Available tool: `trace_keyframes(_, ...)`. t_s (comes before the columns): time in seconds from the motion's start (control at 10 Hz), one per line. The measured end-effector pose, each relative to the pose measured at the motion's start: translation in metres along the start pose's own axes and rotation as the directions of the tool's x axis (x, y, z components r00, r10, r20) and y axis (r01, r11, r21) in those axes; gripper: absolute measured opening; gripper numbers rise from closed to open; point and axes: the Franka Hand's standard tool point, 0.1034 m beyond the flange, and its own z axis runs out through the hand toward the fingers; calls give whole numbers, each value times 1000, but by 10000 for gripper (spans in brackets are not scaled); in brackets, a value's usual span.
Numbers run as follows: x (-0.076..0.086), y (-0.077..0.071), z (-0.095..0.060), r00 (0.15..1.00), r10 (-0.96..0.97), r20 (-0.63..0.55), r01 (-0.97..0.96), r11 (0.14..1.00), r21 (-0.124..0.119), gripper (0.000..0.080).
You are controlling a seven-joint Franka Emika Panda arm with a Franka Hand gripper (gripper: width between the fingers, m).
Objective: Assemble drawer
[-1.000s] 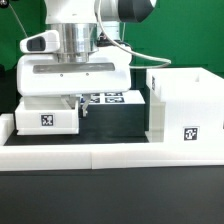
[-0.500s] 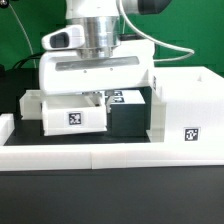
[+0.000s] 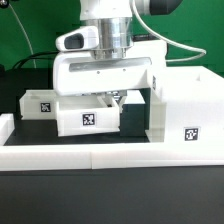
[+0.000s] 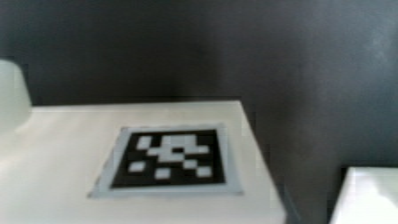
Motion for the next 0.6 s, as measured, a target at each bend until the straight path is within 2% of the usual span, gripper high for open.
trace_keyframes(0.4, -1, 2, 0, 971, -238, 2, 238, 971, -1, 41)
trace_keyframes(0.6, -1, 7, 0, 905, -426, 12, 426, 905, -9, 41)
